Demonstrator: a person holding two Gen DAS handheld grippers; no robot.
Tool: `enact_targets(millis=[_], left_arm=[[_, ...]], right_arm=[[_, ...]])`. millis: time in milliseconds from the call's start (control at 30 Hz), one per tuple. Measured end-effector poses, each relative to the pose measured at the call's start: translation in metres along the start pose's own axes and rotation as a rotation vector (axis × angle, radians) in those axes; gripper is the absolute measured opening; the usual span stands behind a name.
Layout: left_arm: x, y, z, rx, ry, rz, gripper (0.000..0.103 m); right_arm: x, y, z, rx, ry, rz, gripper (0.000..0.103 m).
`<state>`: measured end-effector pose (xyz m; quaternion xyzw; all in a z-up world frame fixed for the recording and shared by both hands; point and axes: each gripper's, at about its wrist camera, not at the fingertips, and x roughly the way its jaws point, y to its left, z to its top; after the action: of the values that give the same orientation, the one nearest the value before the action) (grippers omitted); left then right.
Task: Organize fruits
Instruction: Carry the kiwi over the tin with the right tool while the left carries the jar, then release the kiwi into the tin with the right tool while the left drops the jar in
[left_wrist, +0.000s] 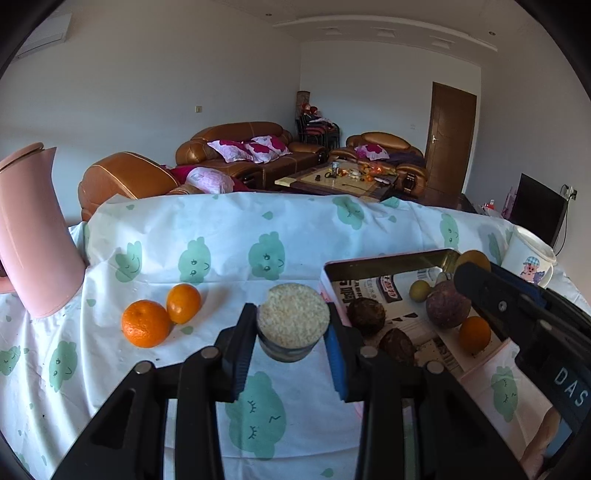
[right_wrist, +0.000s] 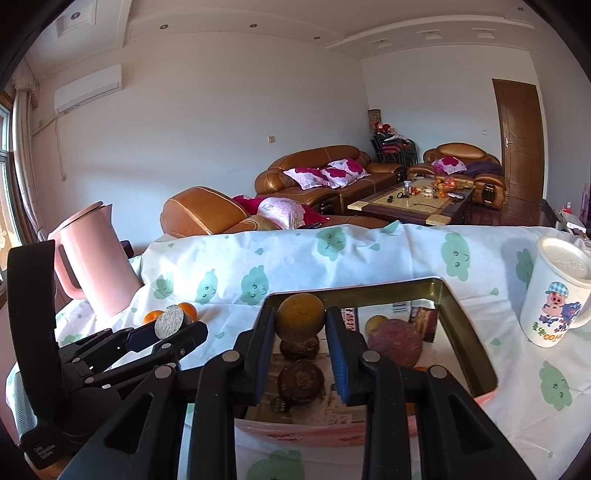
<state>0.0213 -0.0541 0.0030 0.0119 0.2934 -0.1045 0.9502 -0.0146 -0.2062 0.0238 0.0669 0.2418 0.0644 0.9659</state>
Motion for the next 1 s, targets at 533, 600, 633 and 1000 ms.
enact_targets(millis=[533, 600, 633, 1000], left_arm=[[0.015, -0.061, 0.02, 0.06, -0.025, -0.076, 0.037], [0.02, -0.067, 0.021, 0.064, -0.018, -0.083, 0.037], [0.022, -0.07, 0.021, 0.064, -0.015, -0.086, 0.037], [0.047, -0.094, 0.02, 0.098, 0.036, -0.068, 0.037]], right_arm=[[-0.017, -0.067, 0.017, -0.001, -0.079, -0.217, 0.03], [-0.018, -0.077, 0.018, 0.011, -0.084, -0.241, 0.03], [-0.018, -0.082, 0.019, 0.024, -0.081, -0.246, 0.03], [0.008, -0.09, 0.013, 0.018, 0.002, -0.239, 0.03]])
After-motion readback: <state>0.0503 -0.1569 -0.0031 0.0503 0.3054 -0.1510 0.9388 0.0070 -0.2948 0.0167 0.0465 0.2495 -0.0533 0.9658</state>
